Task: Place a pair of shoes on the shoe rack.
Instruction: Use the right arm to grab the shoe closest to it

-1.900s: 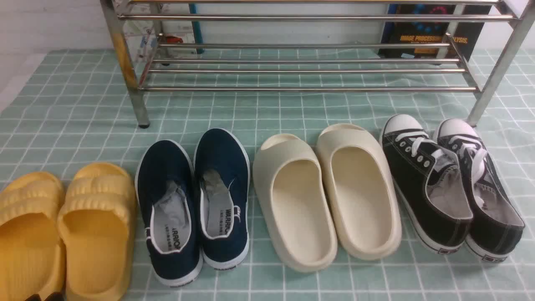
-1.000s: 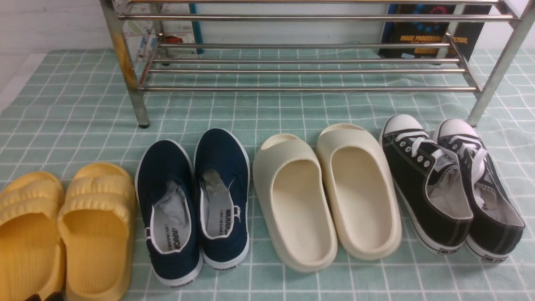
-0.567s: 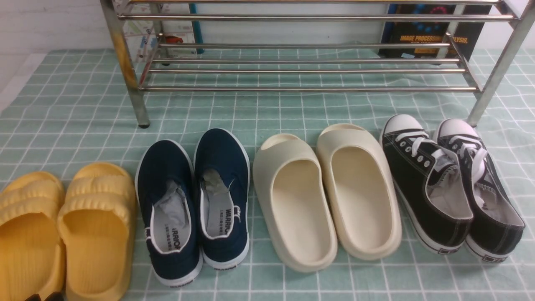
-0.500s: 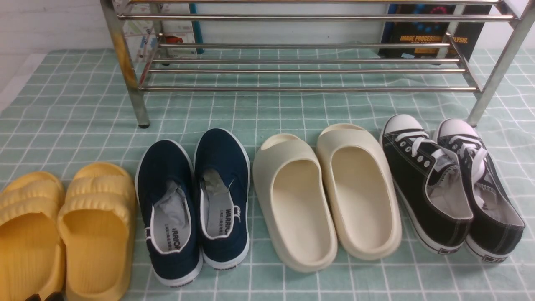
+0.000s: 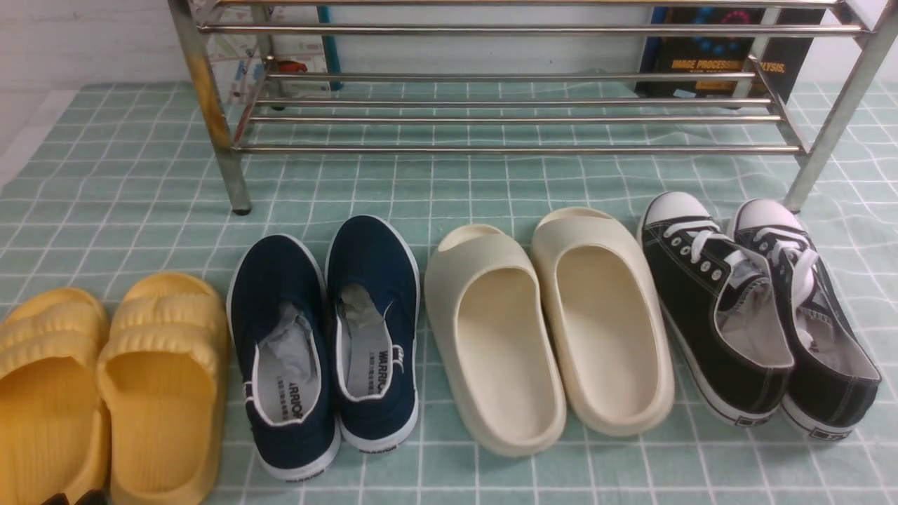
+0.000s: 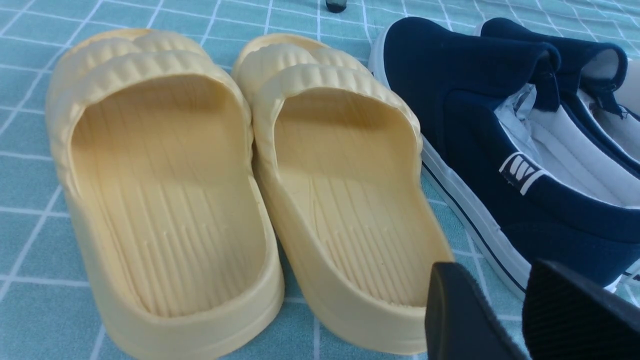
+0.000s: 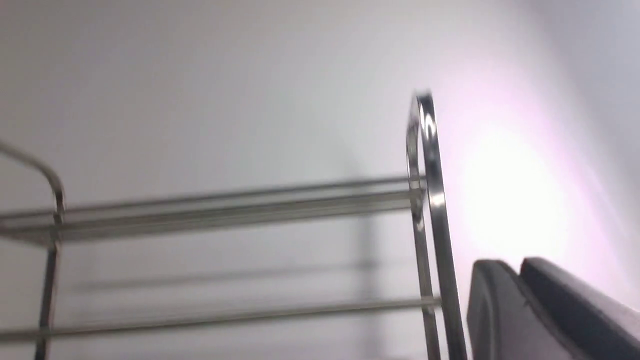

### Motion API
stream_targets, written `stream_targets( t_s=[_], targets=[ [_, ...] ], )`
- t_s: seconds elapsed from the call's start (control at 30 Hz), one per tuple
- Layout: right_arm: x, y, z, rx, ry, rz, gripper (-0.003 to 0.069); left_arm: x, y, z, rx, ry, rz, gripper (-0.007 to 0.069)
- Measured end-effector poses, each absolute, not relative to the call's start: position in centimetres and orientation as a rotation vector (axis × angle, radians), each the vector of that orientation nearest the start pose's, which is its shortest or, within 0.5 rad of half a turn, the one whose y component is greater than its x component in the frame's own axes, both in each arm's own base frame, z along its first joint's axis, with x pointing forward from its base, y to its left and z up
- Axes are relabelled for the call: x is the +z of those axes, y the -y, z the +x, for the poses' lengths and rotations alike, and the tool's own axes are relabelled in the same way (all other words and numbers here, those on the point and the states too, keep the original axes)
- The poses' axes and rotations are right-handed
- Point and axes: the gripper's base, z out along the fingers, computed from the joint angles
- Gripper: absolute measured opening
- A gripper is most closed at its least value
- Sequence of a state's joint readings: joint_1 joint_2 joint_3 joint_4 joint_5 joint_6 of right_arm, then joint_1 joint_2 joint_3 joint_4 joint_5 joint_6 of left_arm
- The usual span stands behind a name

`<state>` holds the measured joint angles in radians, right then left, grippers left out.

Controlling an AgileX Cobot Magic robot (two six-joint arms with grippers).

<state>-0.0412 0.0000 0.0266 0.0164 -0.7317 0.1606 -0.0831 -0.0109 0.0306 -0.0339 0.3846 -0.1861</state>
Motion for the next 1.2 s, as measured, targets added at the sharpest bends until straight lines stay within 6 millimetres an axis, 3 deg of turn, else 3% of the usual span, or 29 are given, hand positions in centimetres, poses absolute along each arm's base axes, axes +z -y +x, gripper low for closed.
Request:
stream_targets(
  t_s=[0.13, 0.27, 0.3, 0.37, 0.5, 0.53, 0.6, 0.63, 0.67, 0.7, 0.73, 0.77, 0.83, 0.97, 1.0, 1.1, 1.2],
  targets=[
    [27.5, 0.2, 2.7, 0.162, -0.738, 0.106, 0.0097, 16.9, 0.6, 5.2, -0.217, -1.89, -0.119, 0.0218],
    [33.7, 0.1, 2.0, 0.139, -0.819, 0.1, 0.0082, 16.9, 0.6, 5.2, -0.217, -1.89, -0.119, 0.0218],
    [33.7, 0.1, 2.0, 0.139, -0.819, 0.1, 0.0082, 16.9, 0.6, 5.2, -0.217, -1.89, -0.119, 0.0218],
    [38.1, 0.1, 2.2, 0.066, -0.921, 0.073, 0.0025, 16.9, 0.6, 5.2, -0.217, -1.89, -0.119, 0.0218],
    [41.6, 0.2, 4.1, -0.018, -1.091, 0.034, 0.0001, 16.9, 0.6, 5.2, -0.217, -1.89, -0.119, 0.0218],
    [42.5, 0.3, 6.3, -0.036, -1.24, 0.026, 0.0001, 16.9, 0.6, 5.2, -0.217, -1.89, -0.119, 0.0218],
    [42.2, 0.4, 9.3, -0.024, -1.436, 0.035, 0.0001, 16.9, 0.6, 5.2, -0.217, -1.89, -0.119, 0.0218],
    [42.2, 0.4, 9.3, -0.022, -1.447, 0.036, 0.0001, 16.9, 0.6, 5.2, -0.217, -1.89, -0.119, 0.0218],
    [40.9, 0.4, 12.2, -0.003, -1.667, 0.044, 0.0001, 16.9, 0.6, 5.2, -0.217, -1.89, -0.119, 0.0218],
    [40.7, 0.4, 12.5, 0.001, -1.695, 0.046, 0.0001, 16.9, 0.6, 5.2, -0.217, -1.89, -0.119, 0.0218],
    [38.7, 0.3, 15.1, 0.035, -1.955, 0.047, 0.0001, 16.9, 0.6, 5.2, -0.217, -1.89, -0.119, 0.0218],
    [38.7, 0.3, 15.1, 0.035, -1.955, 0.047, 0.0001, 16.9, 0.6, 5.2, -0.217, -1.89, -0.119, 0.0218],
    [35.3, -0.2, 18.5, 0.094, -2.318, -0.018, 0.0002, 16.9, 0.6, 5.2, -0.217, -1.89, -0.119, 0.0218],
    [32.4, -0.5, 22.6, 0.149, -2.539, -0.099, 0.0011, 16.9, 0.6, 5.2, -0.217, -1.89, -0.119, 0.0218],
    [32.4, -0.5, 22.6, 0.148, -2.535, -0.103, 0.0011, 16.9, 0.6, 5.2, -0.217, -1.89, -0.119, 0.0218],
    [30.1, -0.4, 25.6, 0.171, -2.654, -0.112, 0.0055, 16.9, 0.6, 5.2, -0.217, -1.89, -0.119, 0.0218],
    [28.7, -0.4, 26.6, 0.176, -2.715, -0.113, 0.011, 16.9, 0.6, 5.2, -0.217, -1.89, -0.119, 0.0218]
  ],
)
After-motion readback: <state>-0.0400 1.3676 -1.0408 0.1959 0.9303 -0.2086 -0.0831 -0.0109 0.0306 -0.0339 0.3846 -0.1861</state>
